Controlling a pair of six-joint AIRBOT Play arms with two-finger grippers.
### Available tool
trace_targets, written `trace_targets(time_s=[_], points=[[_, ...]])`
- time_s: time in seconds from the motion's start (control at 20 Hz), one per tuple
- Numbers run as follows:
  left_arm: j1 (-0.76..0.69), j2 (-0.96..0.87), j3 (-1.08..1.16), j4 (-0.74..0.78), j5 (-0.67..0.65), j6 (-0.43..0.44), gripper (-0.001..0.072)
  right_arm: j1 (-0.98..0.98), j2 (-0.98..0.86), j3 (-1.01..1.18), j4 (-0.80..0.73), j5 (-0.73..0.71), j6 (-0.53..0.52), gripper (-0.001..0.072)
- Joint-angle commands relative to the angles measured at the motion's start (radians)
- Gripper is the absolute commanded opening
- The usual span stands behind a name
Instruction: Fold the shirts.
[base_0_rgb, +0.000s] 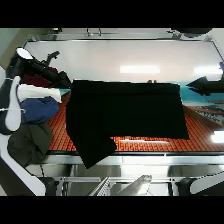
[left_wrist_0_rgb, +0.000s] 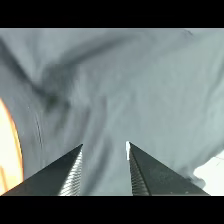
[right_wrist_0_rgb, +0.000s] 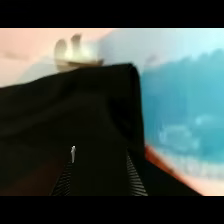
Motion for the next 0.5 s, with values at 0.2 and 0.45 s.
trace_targets(time_s=[0.2, 0.45], points=[[0.067, 0.519, -0.704, 0.003, 0.103, -0.057, 0.0291, -0.145, 0.253, -0.329, -0.332, 0.248, 0.052, 0.0392], [0.081, 0.931, -1.269, 0.003, 0.282, -0.096, 0.0292, -0.149, 0.306, -0.627, -0.39, 0.078, 0.016, 0.0505]])
